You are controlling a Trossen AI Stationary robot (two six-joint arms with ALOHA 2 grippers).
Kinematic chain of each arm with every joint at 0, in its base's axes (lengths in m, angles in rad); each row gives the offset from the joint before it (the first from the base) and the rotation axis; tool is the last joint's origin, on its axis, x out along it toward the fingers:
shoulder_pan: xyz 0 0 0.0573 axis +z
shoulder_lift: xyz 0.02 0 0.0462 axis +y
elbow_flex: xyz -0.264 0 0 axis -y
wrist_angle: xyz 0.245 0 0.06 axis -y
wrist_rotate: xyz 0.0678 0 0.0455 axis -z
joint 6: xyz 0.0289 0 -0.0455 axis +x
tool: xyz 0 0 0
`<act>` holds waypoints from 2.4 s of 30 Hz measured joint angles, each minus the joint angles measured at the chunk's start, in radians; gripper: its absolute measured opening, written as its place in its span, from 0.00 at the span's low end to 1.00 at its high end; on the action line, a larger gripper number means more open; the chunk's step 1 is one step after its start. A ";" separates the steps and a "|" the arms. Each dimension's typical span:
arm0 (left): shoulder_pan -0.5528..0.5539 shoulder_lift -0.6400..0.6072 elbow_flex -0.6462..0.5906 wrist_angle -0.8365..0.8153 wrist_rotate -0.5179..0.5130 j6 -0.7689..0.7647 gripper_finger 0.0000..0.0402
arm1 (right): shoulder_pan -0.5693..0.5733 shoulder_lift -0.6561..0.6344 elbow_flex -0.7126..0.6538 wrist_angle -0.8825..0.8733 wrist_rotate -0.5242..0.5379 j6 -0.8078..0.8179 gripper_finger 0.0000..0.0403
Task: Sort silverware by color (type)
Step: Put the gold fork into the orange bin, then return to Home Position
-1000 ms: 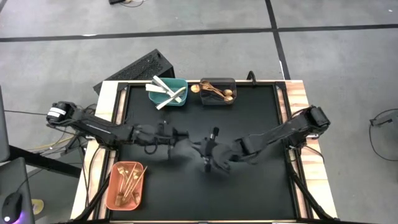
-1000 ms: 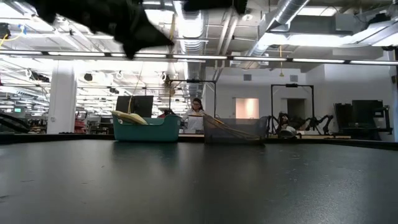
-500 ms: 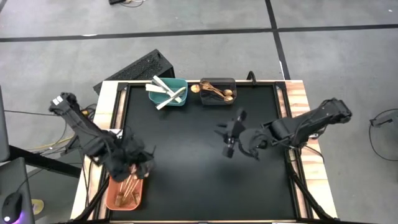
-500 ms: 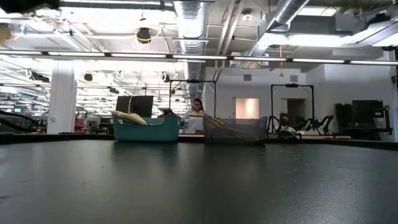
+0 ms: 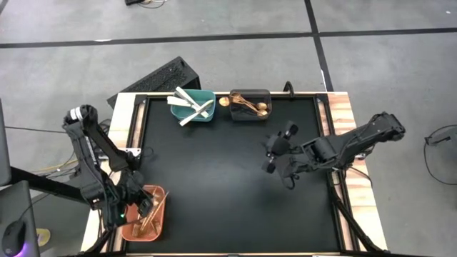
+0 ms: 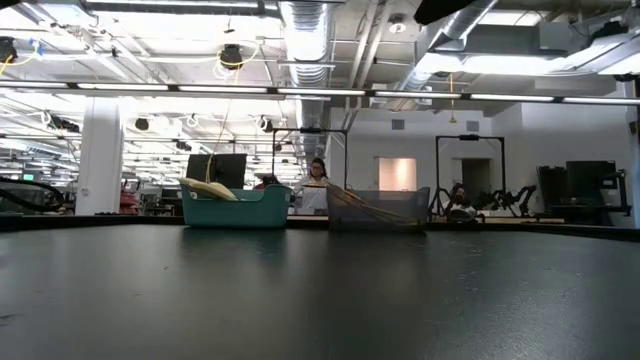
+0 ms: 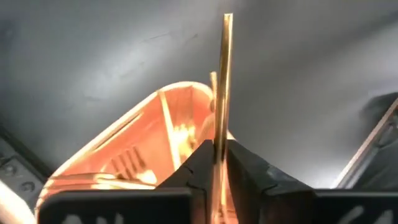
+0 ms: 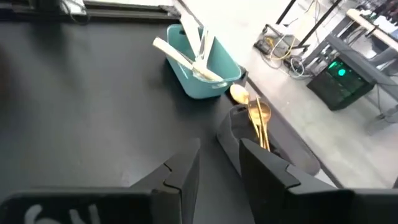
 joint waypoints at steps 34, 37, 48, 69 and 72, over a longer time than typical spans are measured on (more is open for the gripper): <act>0.415 -0.326 -0.288 0.481 -0.632 1.271 0.19 | 0.081 -0.415 -0.772 1.063 -0.321 -0.098 0.14; 0.504 -0.427 -0.383 0.794 -0.518 1.581 0.16 | 0.055 -0.374 -0.819 1.150 -0.342 -0.099 0.11; 0.904 -0.606 -0.727 1.592 0.005 2.110 0.12 | 0.041 -0.192 -0.955 1.680 -0.381 -0.315 0.06; 0.998 -1.147 -0.911 1.388 0.118 2.106 0.12 | -0.107 -0.661 -1.079 1.326 -0.557 -0.278 0.05; 1.000 -1.156 -0.919 1.365 0.120 2.094 0.12 | -0.129 -0.650 -1.118 1.396 -0.618 -0.280 0.05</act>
